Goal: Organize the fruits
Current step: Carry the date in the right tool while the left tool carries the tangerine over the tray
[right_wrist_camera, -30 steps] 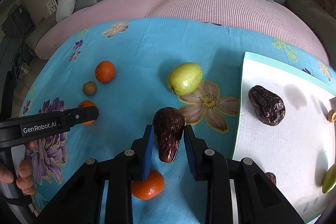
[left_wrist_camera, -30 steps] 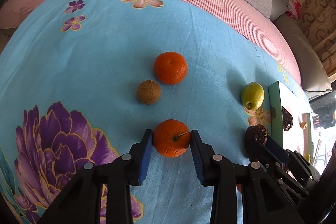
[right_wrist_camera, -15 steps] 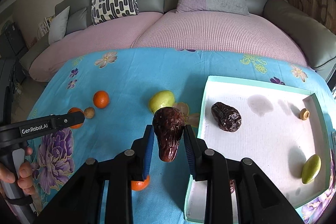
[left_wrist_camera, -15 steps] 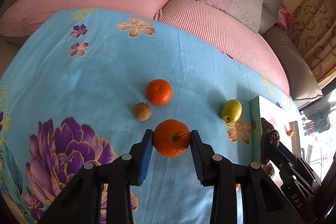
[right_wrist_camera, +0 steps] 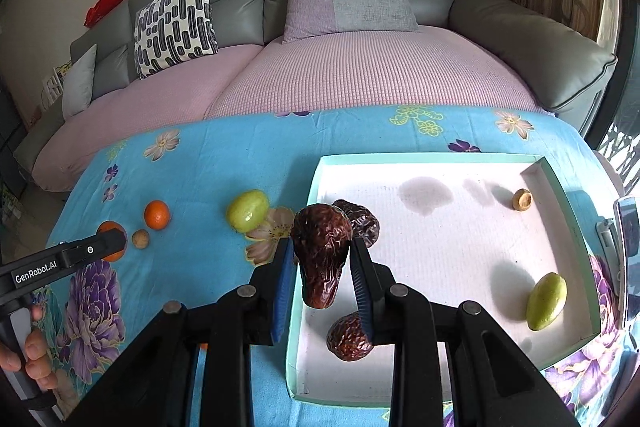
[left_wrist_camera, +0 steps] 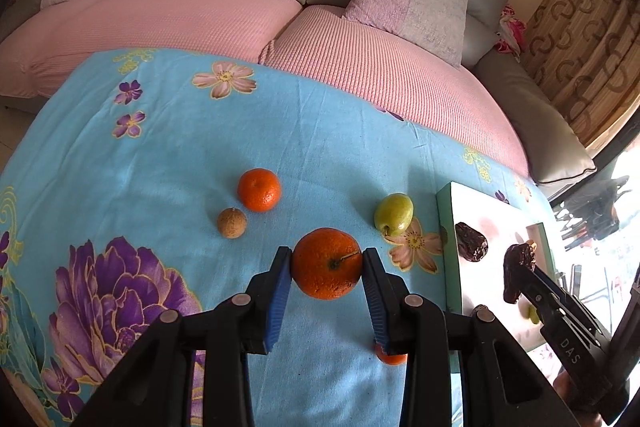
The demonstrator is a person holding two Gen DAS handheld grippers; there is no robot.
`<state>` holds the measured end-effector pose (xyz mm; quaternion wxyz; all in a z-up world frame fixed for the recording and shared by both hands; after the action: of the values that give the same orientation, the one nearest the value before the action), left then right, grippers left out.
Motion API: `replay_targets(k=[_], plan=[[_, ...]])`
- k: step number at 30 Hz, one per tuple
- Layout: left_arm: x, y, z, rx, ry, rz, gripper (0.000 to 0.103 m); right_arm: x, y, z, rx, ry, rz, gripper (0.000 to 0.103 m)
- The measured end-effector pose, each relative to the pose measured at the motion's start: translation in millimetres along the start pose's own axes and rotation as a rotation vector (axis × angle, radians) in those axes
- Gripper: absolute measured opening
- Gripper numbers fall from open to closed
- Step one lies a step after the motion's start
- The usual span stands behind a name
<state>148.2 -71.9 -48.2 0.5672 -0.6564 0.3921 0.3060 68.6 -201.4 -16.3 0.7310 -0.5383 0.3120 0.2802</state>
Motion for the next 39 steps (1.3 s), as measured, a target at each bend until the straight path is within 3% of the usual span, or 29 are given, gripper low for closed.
replay_targets(k=[9,14,22,39], plan=[[-1.2,18.1,-49.0,0.110,0.058,0.017,0.038,-30.1,4.8,-92.0,0.166,0.165,-0.012,0.030],[-5.0,36.4,-89.9,0.206,0.117,0.029,0.038,-51.7,7.3,-125.4,0.231,0.209,-0.040,0.030],[-3.8,60.7,-150.6,0.355,0.173,0.027,0.038,-55.5,12.3,-145.3,0.269,0.208,-0.046,0.030],[46.0,51.7,-189.6,0.397,0.158,0.051,0.038,-24.1,24.2,-163.5,0.283,0.196,0.012,0.030]])
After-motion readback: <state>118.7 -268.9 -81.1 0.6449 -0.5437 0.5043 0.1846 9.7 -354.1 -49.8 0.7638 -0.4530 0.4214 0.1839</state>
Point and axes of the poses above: each gripper's, at about its wrist camera, not at the fingertips, and x roughly the way its jaws point, z to its left, y to its underside, the point moved 10 cm from there along x, roughly the way its jaws point, and after that the axes turned 11 degrees about -y, right-handed, at the moved point
